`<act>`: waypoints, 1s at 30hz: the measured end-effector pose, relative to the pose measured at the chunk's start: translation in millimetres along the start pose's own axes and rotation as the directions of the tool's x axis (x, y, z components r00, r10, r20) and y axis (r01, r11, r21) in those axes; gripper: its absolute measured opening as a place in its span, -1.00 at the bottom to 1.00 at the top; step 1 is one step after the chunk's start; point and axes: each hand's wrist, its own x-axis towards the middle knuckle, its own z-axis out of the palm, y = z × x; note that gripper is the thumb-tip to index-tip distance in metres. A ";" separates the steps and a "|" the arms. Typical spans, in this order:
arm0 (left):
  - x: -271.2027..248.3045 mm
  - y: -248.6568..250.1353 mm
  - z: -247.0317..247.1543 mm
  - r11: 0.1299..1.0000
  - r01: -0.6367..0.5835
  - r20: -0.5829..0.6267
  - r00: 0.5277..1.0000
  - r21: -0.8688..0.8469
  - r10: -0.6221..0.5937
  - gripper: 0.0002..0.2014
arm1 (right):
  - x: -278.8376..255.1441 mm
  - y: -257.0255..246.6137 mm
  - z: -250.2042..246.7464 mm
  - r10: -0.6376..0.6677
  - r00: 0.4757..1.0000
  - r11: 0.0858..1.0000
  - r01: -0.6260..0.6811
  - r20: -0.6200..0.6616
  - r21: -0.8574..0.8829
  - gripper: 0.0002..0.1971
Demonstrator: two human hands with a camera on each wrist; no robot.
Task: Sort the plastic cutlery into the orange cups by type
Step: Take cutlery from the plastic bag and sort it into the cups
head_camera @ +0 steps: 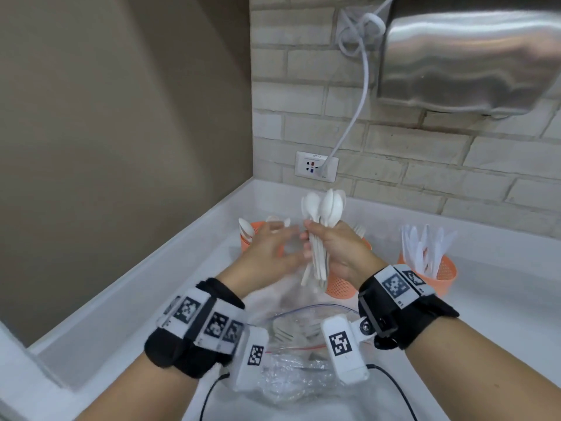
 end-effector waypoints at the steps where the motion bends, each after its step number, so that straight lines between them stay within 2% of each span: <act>1: 5.5 -6.8 -10.6 0.996 0.041 -0.074 0.996 -0.081 -0.047 -0.51 | 5.8 -1.5 -1.4 -0.019 1.000 1.000 0.019 -0.024 -0.006 -0.87; 3: 19.6 -27.2 -30.2 0.980 0.128 -0.180 0.971 -0.156 -0.155 -0.45 | 16.8 -6.7 -1.8 -0.055 0.997 0.998 0.057 -0.054 0.034 -0.86; 4: 27.4 -40.7 -37.3 0.970 0.180 -0.190 0.959 -0.164 -0.210 -0.38 | 23.1 -9.1 -0.3 -0.077 0.994 0.994 0.082 -0.074 0.076 -0.85; 6: 42.7 -66.1 -45.2 0.945 0.270 -0.131 0.946 -0.184 -0.295 -0.13 | 35.0 -12.4 7.4 -0.108 0.988 0.973 0.129 -0.114 0.190 -0.84; 9: 59.0 -87.0 -43.6 0.938 0.318 -0.011 0.947 -0.137 -0.322 0.35 | 53.9 -11.5 26.7 -0.180 0.976 0.920 0.212 -0.125 0.330 -0.82; 10: 62.8 -90.4 -40.6 0.944 0.309 0.016 0.951 -0.118 -0.310 0.41 | 59.4 -9.9 33.9 -0.209 0.970 0.905 0.240 -0.125 0.352 -0.81; 12: 69.5 -96.9 -32.9 0.948 0.284 0.033 0.959 -0.141 -0.282 0.41 | 68.3 -4.2 47.1 -0.245 0.960 0.903 0.276 -0.133 0.329 -0.80; 15: 76.1 -103.1 -23.7 0.956 0.246 0.018 0.969 -0.161 -0.246 0.40 | 79.2 9.2 59.6 -0.254 0.957 0.949 0.275 -0.142 0.154 -0.80; 17: 78.5 -105.3 -20.2 0.966 0.220 0.008 0.975 -0.136 -0.221 0.37 | 82.5 15.5 62.9 -0.248 0.963 0.963 0.257 -0.104 0.085 -0.80; 20: 80.7 -106.1 -19.3 0.971 0.198 0.003 0.980 -0.133 -0.199 0.34 | 86.9 20.6 60.4 -0.256 0.967 0.964 0.256 -0.005 0.079 -0.44; 21: 81.0 -106.1 -19.1 0.973 0.189 0.004 0.982 -0.131 -0.190 0.35 | 87.6 20.5 59.6 -0.275 0.961 0.960 0.274 0.015 0.058 -0.38; 23: 81.7 -106.3 -18.9 0.977 0.172 0.007 0.985 -0.126 -0.173 0.33 | 88.5 19.2 60.1 -0.353 0.936 0.933 0.353 0.011 -0.069 -0.51; 25: 81.1 -105.6 -18.0 0.976 0.170 0.000 0.985 -0.139 -0.172 0.30 | 89.0 18.2 62.1 -0.428 0.904 0.875 0.407 -0.024 -0.261 -0.77; 27: 80.3 -105.0 -16.6 0.972 0.164 -0.018 0.985 -0.167 -0.169 0.29 | 92.2 21.5 63.6 -0.403 0.915 0.818 0.368 0.017 -0.442 -0.75; 28: 80.5 -105.4 -15.7 0.971 0.151 -0.027 0.987 -0.185 -0.159 0.30 | 93.8 25.7 64.3 -0.357 0.932 0.756 0.329 0.065 -0.566 -0.71; 30: 79.7 -104.9 -15.5 0.966 0.143 -0.015 0.989 -0.216 -0.150 0.32 | 92.8 29.2 65.2 -0.234 0.960 0.510 0.254 0.151 -0.822 -0.64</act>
